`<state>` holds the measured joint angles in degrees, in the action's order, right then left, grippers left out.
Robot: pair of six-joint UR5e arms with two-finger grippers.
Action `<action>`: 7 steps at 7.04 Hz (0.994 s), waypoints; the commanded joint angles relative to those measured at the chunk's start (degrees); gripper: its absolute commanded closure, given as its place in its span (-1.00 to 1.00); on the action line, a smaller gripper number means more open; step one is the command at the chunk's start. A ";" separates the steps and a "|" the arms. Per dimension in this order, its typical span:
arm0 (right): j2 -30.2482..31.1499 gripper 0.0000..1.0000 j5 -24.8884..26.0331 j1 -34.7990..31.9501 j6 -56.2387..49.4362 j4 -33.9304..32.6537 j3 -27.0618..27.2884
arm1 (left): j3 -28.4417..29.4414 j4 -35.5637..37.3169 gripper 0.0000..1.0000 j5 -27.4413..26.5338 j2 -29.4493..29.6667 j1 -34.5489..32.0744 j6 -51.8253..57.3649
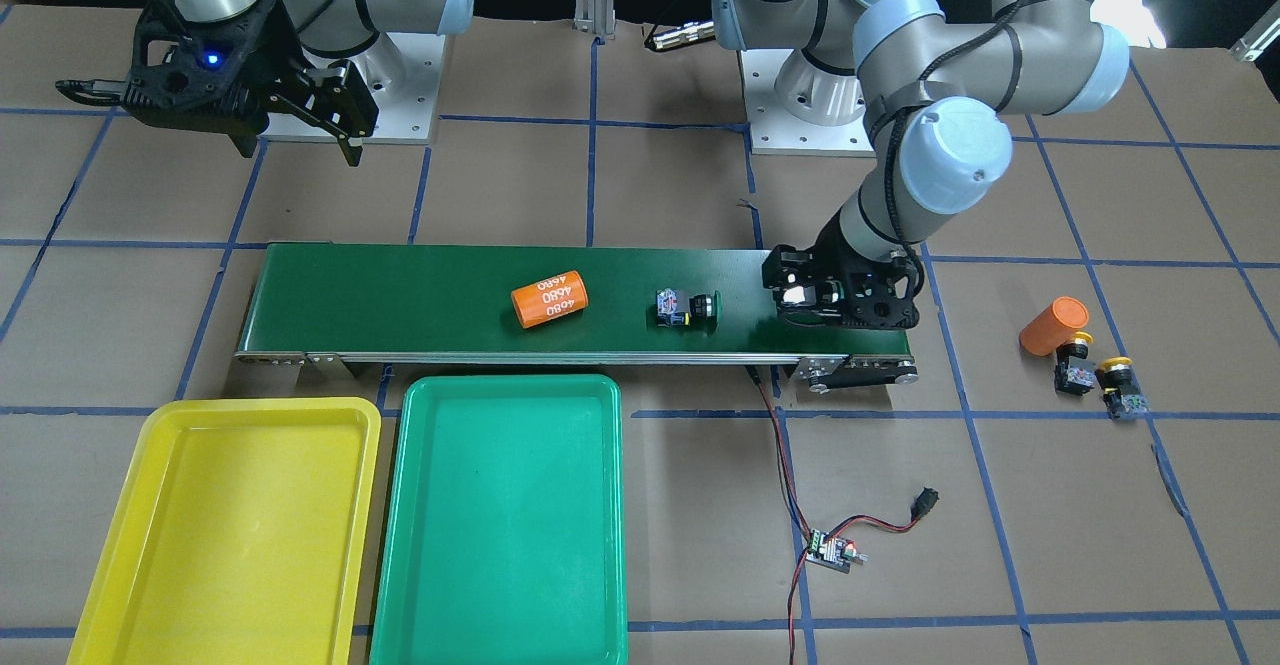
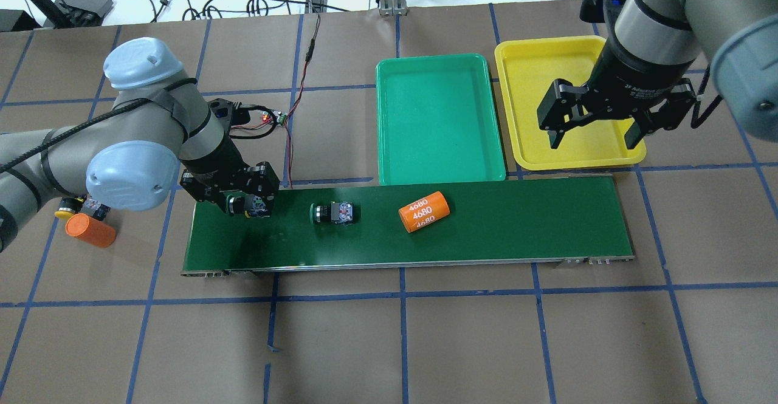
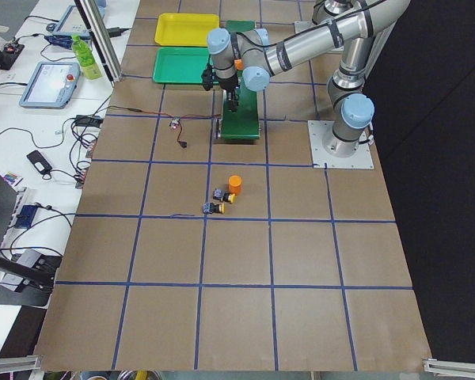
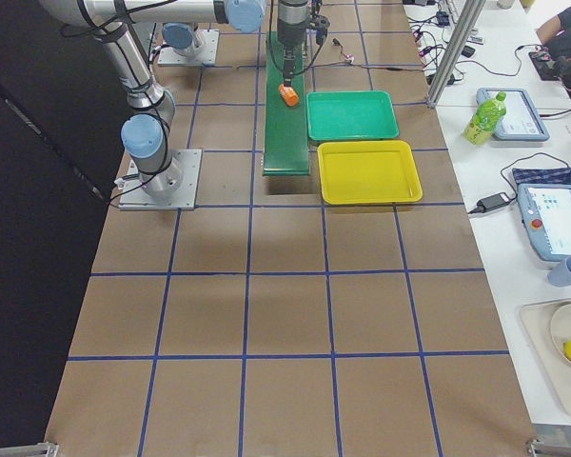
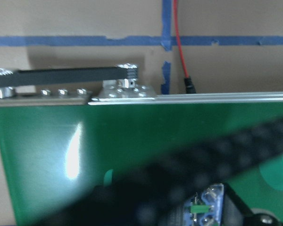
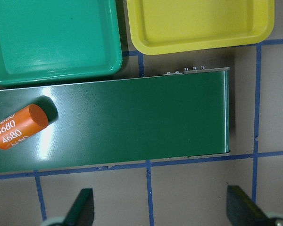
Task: Sort buttons by color to trays
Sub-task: 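Place the second green-capped button on the belt with the left gripper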
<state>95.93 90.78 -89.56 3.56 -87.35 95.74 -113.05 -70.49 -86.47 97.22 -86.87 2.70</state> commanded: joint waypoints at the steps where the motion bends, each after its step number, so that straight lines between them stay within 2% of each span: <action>1: -0.13 -1.00 0.10 0.00 0.05 -0.37 -0.02 | -0.85 1.32 -0.91 0.16 1.48 -1.02 -1.38; 2: -0.13 -1.00 0.19 0.00 -0.04 -0.28 -0.02 | 0.02 2.02 -1.00 -0.27 1.48 -0.85 -0.17; 3: -0.13 -1.00 0.10 0.00 -0.04 -0.19 0.06 | 0.81 3.59 -1.00 -0.28 0.18 -0.33 -0.15; 4: -0.13 -1.00 0.19 0.00 -0.04 -0.19 0.07 | 3.95 2.48 -1.00 -0.88 -0.53 2.46 0.28; 5: -0.13 -1.00 0.28 0.00 -0.04 -0.11 0.07 | 9.12 -4.06 -1.00 -1.93 0.33 9.71 4.37; 6: -0.13 -1.00 0.37 0.00 -0.04 -0.02 -0.02 | 11.95 -4.99 -1.00 -2.47 2.17 17.36 15.20; 7: -0.13 -1.00 0.37 0.00 0.05 -0.02 0.06 | 11.11 -4.83 -1.00 -2.39 3.58 24.13 25.32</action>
<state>95.80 91.11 -89.56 3.54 -87.39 95.77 -102.61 -74.65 -88.68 99.31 -69.99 17.99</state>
